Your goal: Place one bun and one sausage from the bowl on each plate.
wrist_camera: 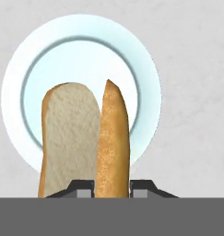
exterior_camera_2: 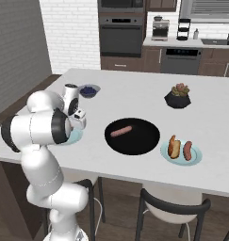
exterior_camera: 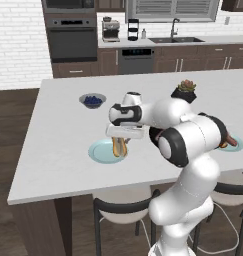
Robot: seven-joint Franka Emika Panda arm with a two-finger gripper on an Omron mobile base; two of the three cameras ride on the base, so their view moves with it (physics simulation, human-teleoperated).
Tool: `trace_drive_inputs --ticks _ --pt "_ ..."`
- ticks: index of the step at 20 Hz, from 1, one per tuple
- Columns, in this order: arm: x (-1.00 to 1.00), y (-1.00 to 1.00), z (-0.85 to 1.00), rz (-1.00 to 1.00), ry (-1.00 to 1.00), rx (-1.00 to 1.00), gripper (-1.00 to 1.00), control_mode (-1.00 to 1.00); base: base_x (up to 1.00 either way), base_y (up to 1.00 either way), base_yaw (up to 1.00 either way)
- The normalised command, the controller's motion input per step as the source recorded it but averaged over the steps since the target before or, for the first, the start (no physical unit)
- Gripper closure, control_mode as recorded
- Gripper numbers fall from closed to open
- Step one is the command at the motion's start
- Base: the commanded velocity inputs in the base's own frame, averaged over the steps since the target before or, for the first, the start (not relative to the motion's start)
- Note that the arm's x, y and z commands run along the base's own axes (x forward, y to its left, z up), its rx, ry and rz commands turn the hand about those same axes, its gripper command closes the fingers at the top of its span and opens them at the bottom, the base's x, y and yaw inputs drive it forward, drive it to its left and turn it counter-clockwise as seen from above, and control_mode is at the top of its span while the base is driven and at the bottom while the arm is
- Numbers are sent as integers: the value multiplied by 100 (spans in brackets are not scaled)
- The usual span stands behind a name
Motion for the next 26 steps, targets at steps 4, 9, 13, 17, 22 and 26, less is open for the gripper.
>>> trace_drive_inputs --ticks 4,9,13,17,22,26 --pt "36 0 -26 6 0 0 100 -100 0 0 0" --pt "24 1 -36 2 0 0 100 -100 0 0 0" --pt "26 4 -32 1 0 0 100 -100 0 0 0" --pt "25 6 -21 1 0 0 100 -100 0 0 0" --pt "37 11 -16 0 0 0 100 -100 0 0 0" --pt "25 5 -12 0 -1 0 100 -100 0 0 0"
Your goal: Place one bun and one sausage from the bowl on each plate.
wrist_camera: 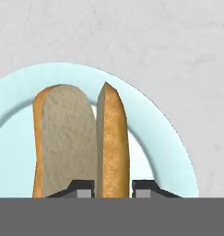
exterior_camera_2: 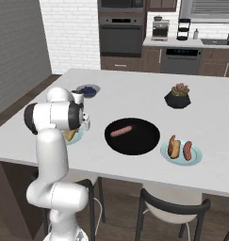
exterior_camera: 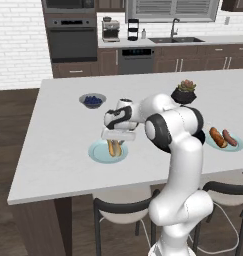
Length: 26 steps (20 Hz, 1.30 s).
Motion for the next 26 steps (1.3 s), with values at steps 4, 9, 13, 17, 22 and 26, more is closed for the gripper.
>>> trace_drive_inputs --ticks 4,9,13,17,22,26 --pt "3 0 -1 0 -2 0 100 -100 0 0 0" --pt "0 0 0 0 0 0 -100 -100 0 0 0" --pt "0 0 0 0 0 0 -100 -100 0 0 0" --pt "0 0 0 0 0 0 -100 -100 0 0 0" --pt "-6 -1 11 0 2 0 -100 -100 0 0 0" --pt "-54 -22 66 -2 -1 4 -100 -100 0 0 0"
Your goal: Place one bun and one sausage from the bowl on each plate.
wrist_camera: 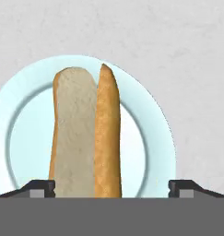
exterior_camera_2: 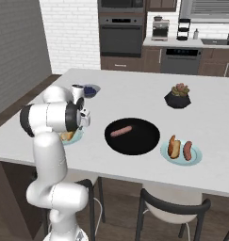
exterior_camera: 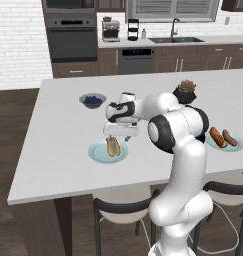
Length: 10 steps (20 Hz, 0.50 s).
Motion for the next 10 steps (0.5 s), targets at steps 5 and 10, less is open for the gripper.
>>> trace_drive_inputs --ticks 5,10 --pt "-47 -76 42 -17 4 8 -100 -100 0 0 0" --pt "-5 -99 4 -37 12 4 -100 -100 0 0 0"
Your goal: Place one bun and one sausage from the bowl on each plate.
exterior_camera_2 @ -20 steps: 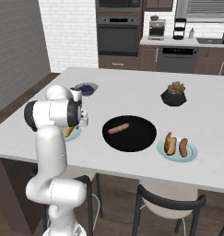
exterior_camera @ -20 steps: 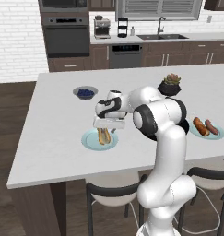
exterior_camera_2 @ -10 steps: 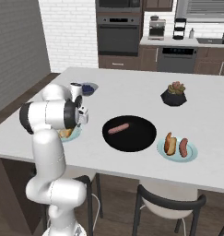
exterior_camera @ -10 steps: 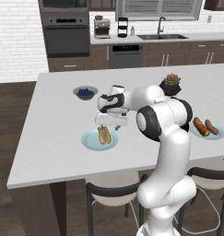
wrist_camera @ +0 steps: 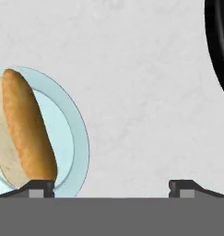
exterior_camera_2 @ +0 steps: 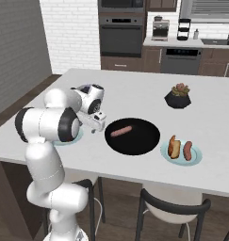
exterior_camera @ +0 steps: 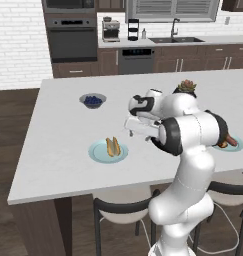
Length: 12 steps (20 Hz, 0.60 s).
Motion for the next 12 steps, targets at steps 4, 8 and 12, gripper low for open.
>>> trace_drive_inputs --ticks 4,8,12 --pt "16 -76 9 -35 2 0 -100 -100 0 0 0" --pt "23 -64 7 -31 5 0 -100 -100 0 0 0" --pt "26 -49 0 -17 9 0 -100 -100 0 0 0"
